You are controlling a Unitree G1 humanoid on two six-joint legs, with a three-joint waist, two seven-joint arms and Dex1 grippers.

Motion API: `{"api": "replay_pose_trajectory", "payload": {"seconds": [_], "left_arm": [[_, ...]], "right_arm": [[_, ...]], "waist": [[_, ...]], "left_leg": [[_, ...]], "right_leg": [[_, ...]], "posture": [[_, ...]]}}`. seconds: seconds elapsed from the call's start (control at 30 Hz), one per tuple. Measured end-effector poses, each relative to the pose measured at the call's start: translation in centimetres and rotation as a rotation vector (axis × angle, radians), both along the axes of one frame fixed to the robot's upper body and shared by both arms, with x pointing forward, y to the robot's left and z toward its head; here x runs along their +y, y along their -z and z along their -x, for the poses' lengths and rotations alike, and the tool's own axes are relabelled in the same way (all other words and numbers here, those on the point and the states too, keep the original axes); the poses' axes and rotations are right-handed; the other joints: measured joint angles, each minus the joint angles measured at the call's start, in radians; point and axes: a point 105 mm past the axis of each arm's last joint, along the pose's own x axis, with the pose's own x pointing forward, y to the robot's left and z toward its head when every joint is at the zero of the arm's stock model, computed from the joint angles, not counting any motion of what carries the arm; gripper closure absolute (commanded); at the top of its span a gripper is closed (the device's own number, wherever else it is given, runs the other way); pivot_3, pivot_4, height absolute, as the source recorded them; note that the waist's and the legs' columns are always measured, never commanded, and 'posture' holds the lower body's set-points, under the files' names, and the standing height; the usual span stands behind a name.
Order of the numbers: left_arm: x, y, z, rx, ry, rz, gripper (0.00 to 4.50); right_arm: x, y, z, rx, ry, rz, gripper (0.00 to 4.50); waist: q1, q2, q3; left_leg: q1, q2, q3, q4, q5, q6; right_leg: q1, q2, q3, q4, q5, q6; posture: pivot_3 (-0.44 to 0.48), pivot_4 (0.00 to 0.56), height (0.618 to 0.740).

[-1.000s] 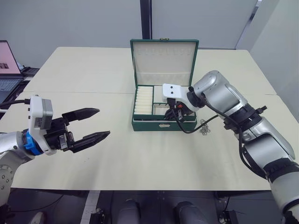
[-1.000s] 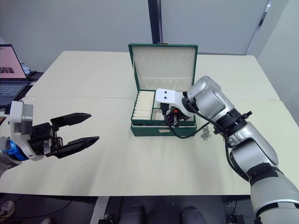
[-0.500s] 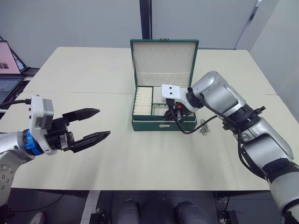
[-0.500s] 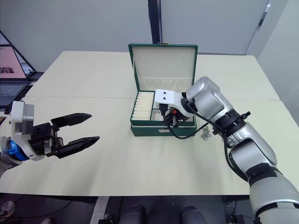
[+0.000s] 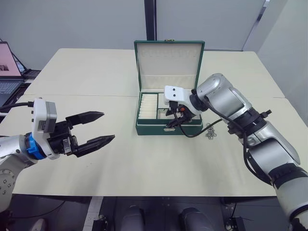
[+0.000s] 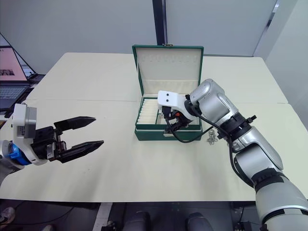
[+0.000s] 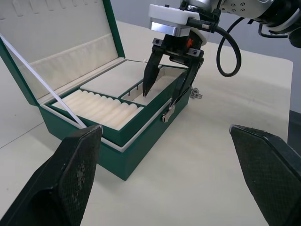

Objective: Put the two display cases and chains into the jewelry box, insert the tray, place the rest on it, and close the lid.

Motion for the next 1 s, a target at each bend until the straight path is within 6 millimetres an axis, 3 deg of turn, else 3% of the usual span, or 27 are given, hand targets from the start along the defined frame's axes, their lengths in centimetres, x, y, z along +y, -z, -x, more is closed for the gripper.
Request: {"api": "replay_pose_trajectory", "payload": {"seconds": [0.23, 0.33, 0.43, 0.67, 1.0], "left_arm": [[-0.1, -0.2, -0.1, -0.008, 0.006, 0.0, 0.0], [-0.3, -0.2, -0.1, -0.008, 0.013, -0.001, 0.0], [-0.3, -0.2, -0.2, -0.009, 0.016, -0.002, 0.0], [-0.5, 0.0, -0.2, -0.003, 0.026, -0.005, 0.0], [-0.5, 0.0, -0.2, -0.002, 0.025, -0.005, 0.0]], "right_arm": [[-0.2, -1.4, -0.5, -0.021, 0.025, -0.056, 1.39], [-0.2, -2.1, -0.6, -0.02, 0.033, -0.104, 1.92], [-0.5, -2.4, -0.7, -0.02, 0.05, -0.138, 2.73], [-1.3, -1.2, -1.7, -0.021, 0.124, -0.195, 4.47], [-2.9, 0.1, -3.7, -0.012, 0.253, -0.304, 4.47]], "waist": [[0.0, 0.0, 0.0], [0.0, 0.0, 0.0], [0.0, 0.0, 0.0], [0.0, 0.0, 0.0], [-0.001, -0.001, 0.0]], "left_leg": [[0.0, 0.0, 0.0, 0.0, 0.0, 0.0], [0.0, 0.0, 0.0, 0.0, 0.0, 0.0], [0.0, 0.0, 0.0, 0.0, 0.0, 0.0], [0.0, 0.0, 0.0, 0.0, 0.0, 0.0], [0.0, 0.0, 0.001, -0.001, 0.0, -0.001]], "right_leg": [[0.0, 0.0, 0.0, 0.0, 0.0, 0.0], [0.0, 0.0, 0.0, 0.0, 0.0, 0.0], [0.0, 0.0, 0.0, 0.0, 0.0, 0.0], [0.0, 0.0, 0.0, 0.0, 0.0, 0.0], [0.0, 0.0, 0.001, 0.0, 0.0, 0.0]], "posture": [[0.0, 0.15, 0.74], [0.0, 0.15, 0.74], [0.0, 0.15, 0.74], [0.0, 0.15, 0.74], [0.0, 0.15, 0.74]]}}
